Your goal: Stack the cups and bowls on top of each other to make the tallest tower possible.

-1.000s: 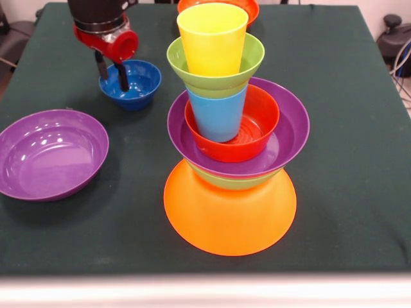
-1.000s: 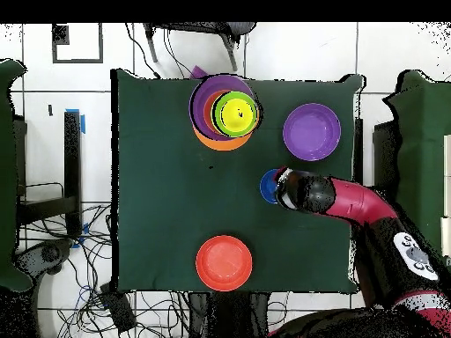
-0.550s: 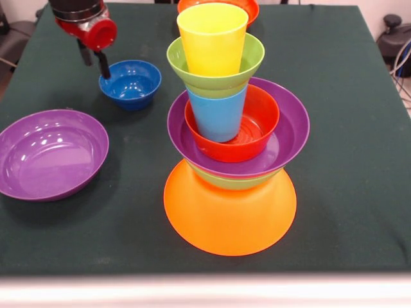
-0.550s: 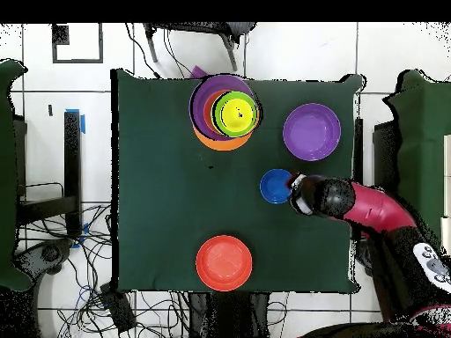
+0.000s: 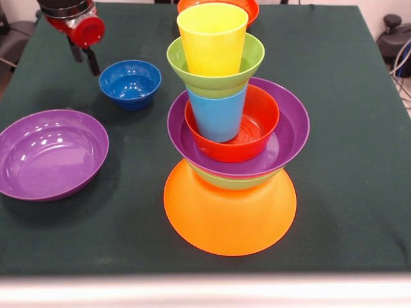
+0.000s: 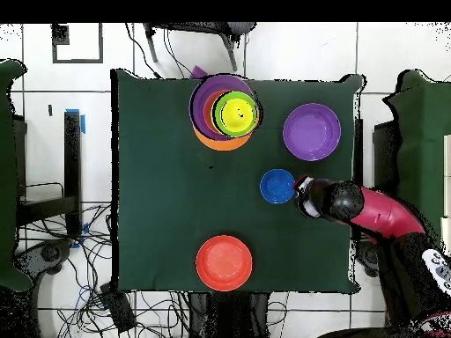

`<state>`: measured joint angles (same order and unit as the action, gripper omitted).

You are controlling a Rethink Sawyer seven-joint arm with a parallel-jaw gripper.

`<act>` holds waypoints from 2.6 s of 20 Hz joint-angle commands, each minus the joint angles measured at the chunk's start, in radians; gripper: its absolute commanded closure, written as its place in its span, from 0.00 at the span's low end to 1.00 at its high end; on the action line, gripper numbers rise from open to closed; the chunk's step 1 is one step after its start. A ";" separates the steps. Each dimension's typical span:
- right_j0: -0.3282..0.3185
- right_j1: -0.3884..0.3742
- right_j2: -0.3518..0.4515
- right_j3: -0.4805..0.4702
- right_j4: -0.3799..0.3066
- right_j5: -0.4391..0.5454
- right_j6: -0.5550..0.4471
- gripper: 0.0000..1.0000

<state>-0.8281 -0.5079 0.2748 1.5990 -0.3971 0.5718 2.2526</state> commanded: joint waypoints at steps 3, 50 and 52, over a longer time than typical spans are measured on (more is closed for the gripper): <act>0.012 0.051 0.099 0.034 -0.045 -0.007 -0.145 0.00; -0.031 0.193 0.111 -0.043 -0.143 -0.098 -0.143 1.00; -0.038 0.191 0.119 -0.037 -0.139 -0.096 -0.146 1.00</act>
<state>-0.8594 -0.3814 0.3517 1.5912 -0.4578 0.5140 2.2526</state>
